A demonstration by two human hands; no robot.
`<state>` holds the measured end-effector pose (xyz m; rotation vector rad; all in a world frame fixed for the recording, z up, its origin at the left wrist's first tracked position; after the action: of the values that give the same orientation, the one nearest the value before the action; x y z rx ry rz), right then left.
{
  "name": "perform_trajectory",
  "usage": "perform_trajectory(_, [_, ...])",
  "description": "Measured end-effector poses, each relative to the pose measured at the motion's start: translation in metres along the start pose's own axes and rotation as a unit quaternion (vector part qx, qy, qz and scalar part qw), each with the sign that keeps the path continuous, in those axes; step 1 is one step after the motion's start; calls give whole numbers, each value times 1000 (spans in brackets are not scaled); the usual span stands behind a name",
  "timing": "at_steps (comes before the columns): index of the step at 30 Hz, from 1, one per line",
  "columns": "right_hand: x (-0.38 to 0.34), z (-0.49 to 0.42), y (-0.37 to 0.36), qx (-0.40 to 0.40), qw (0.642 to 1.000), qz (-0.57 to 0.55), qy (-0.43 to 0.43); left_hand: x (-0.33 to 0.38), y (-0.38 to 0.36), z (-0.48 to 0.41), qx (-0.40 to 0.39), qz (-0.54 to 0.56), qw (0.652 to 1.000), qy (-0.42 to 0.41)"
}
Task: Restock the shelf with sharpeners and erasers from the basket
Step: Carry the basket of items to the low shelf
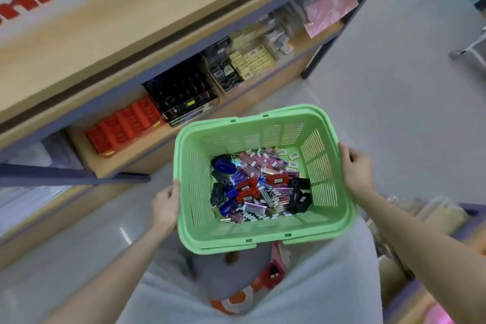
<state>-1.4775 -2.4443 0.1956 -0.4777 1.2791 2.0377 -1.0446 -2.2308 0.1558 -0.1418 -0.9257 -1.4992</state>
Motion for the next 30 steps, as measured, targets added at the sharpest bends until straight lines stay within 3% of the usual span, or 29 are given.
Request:
perform_trajectory(17, [84,-161,-124,-4,994,99,43,-71,-111,-188,-31,-12,999,8])
perform_trajectory(30, [142,-201,-194,-20,991,126,46,-114,-131,-246,-14,-18,999,-28])
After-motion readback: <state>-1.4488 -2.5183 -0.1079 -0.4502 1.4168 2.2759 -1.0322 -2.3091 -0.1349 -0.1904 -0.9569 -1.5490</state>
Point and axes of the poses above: each hand's wrist, its own z-axis away from the middle knuckle, its own y-axis out of the back of the hand, x = y × z, the point moved 10 cm from there along -z, towards the middle knuckle, and after that the axes turned 10 degrees about -x, right-handed, at the moved point
